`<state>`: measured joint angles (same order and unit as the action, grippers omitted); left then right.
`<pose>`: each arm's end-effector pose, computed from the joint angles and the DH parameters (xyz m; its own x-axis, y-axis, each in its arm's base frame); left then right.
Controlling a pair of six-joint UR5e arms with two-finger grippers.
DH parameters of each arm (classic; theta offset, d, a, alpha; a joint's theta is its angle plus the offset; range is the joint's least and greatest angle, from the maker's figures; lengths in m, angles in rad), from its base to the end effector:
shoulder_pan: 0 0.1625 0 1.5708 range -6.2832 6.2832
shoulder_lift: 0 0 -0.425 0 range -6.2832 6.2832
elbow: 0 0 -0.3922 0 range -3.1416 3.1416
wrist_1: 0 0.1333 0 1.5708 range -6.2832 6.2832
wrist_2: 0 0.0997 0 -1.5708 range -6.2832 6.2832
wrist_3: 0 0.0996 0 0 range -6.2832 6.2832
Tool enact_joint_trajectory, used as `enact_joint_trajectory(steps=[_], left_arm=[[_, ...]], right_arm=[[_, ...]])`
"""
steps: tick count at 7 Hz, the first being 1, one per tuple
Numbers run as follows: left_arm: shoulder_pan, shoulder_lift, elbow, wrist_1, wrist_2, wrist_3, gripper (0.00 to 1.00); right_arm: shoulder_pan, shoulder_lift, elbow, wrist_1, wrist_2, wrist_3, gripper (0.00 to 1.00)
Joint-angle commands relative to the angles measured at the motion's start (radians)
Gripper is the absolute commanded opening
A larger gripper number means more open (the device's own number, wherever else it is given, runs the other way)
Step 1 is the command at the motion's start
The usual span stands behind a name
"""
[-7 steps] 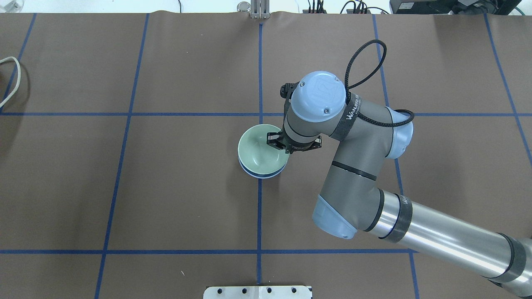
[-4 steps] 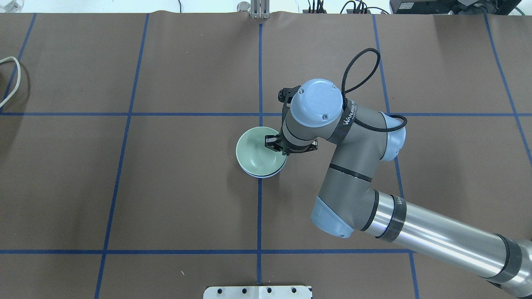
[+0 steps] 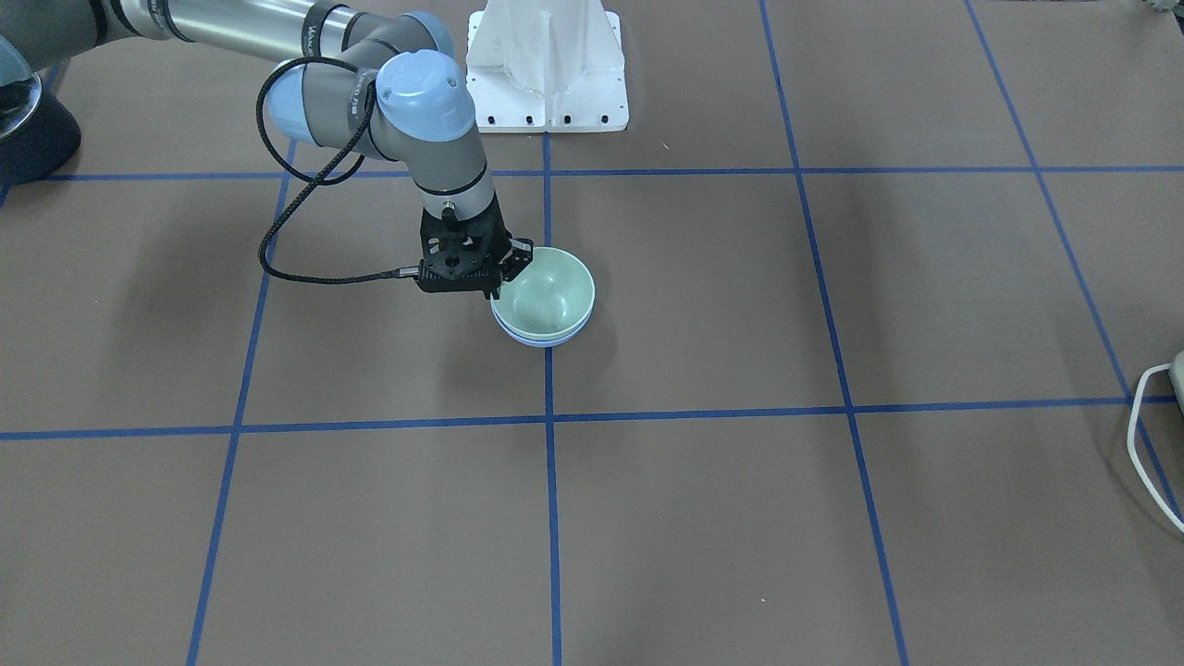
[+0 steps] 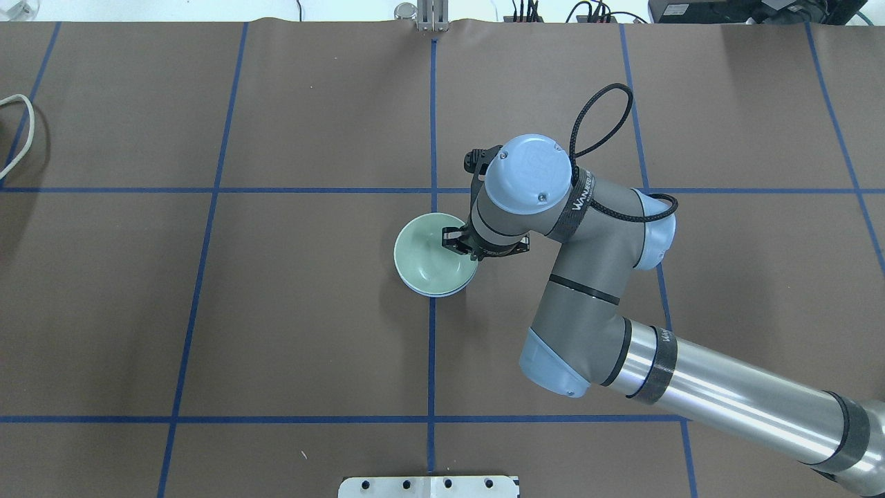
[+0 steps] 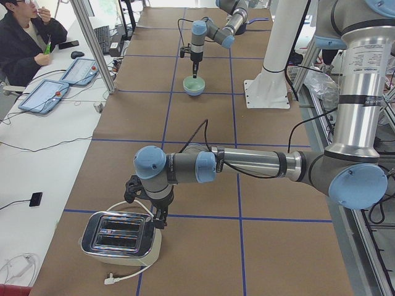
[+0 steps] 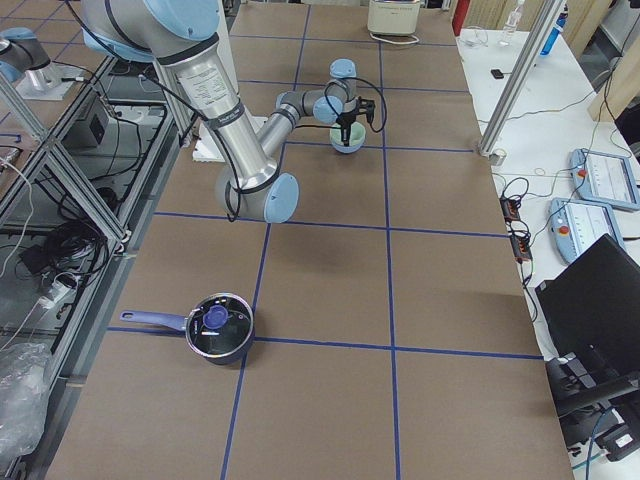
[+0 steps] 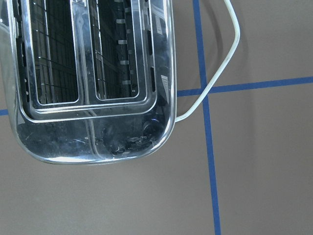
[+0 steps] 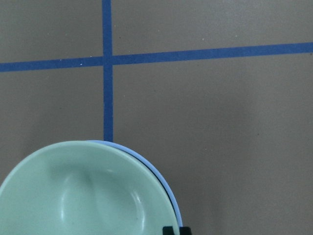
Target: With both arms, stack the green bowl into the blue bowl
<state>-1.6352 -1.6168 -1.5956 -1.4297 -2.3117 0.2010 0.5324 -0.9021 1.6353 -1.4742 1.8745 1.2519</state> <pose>-0.0984 -0.4998 0.6396 0.7313 0.1059 -0.6738 -0.0835 0.9943 0.0656 -0.5440 -0.4406 0.2241 0.6445 0.0325 0.7639 -0.0971 0.9945 0.0396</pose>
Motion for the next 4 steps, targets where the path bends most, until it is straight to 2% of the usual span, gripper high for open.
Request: enact_joint_trajectory(steps=[1,2,3,4], left_arm=[[0.000,0.000,-0.001,0.000,0.000,0.000,0.99],[0.002,0.000,-0.001,0.000,0.000,0.000,0.99],[0.000,0.000,-0.001,0.000,0.000,0.000,0.99],[0.000,0.000,-0.001,0.000,0.000,-0.002,0.99]], right_arm=[[0.000,-0.001,0.000,0.003,0.000,0.000,0.06],[0.000,-0.001,0.003,0.005,-0.001,0.001,0.45],[0.000,-0.003,0.012,0.005,-0.006,0.001,0.99],[0.018,-0.001,0.029,0.000,-0.005,0.000,1.00]])
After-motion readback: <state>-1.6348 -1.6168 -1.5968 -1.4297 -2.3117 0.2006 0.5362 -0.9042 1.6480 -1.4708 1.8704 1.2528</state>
